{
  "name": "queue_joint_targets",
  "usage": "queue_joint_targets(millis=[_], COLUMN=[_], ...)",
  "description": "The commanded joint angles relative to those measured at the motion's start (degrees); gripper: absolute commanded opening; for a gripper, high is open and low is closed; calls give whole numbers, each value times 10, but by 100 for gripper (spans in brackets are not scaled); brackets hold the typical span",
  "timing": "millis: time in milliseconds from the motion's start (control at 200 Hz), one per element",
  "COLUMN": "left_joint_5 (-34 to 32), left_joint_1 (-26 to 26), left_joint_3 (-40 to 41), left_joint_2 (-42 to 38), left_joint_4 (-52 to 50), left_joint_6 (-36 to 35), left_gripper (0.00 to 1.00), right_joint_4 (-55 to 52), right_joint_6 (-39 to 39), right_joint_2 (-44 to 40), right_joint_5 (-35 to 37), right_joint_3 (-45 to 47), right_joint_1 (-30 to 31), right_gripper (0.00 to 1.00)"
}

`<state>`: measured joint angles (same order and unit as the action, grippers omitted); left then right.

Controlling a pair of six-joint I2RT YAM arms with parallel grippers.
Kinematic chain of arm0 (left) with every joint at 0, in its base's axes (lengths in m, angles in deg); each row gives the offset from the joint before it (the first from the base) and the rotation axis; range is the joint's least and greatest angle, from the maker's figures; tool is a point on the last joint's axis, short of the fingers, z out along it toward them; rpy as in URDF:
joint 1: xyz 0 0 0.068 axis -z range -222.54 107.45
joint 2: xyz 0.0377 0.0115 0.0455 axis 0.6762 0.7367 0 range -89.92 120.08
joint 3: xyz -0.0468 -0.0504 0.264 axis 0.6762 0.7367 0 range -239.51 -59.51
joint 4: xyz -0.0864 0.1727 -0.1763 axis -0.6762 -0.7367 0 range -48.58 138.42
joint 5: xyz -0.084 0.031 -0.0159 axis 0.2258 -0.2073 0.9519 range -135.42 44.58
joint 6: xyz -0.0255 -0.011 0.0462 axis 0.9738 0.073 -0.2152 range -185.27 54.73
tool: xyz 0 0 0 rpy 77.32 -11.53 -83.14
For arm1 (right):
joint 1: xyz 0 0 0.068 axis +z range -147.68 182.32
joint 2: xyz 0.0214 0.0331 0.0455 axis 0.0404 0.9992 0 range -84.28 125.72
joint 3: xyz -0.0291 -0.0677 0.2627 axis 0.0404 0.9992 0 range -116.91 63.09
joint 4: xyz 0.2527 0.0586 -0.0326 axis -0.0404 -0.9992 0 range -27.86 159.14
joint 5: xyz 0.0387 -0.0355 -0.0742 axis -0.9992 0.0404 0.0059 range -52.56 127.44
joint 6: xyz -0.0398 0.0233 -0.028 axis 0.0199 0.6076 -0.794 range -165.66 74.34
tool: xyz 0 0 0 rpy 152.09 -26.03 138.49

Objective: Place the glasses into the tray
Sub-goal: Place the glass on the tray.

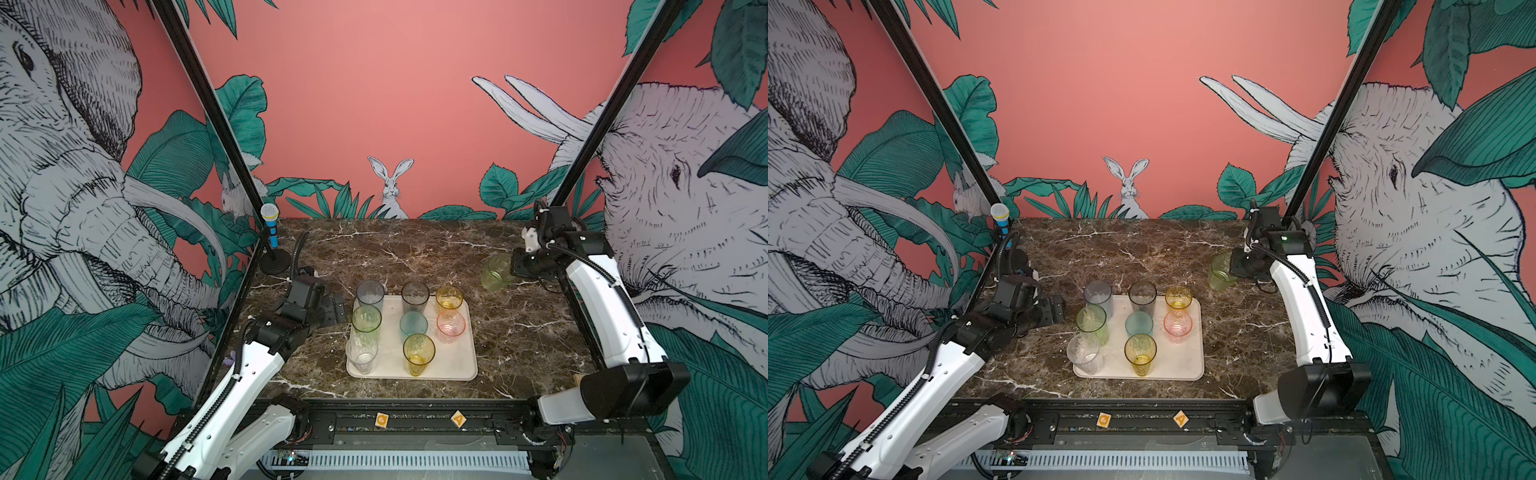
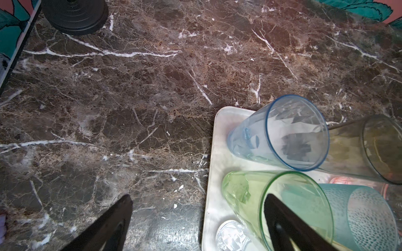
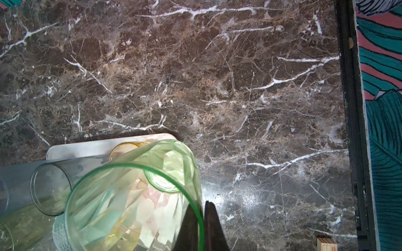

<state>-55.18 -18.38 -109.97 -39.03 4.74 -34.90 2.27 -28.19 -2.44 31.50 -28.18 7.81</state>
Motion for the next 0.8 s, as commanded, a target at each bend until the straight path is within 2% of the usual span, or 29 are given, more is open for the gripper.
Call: queue_joint_targets(millis=[0,385,795], left_joint_5=[4,4,9], left_joint_1=[-4,-4,-4], left_joint_3=[9,17,23], left_joint_2=[-12,-35,-44], left_joint_4=[-19,-27,-32], left_joint_6=[11,19,25], left_gripper=[95,95,95], right_joint_4=[-42,-88,-79], right_joint_6=[-6,21,78], right_joint_2=[-34,-127,-204], right_joint_5=[16,51,77], right_joint_3=[14,63,154], right_joint_1=[12,85,169], right_gripper=[0,0,0])
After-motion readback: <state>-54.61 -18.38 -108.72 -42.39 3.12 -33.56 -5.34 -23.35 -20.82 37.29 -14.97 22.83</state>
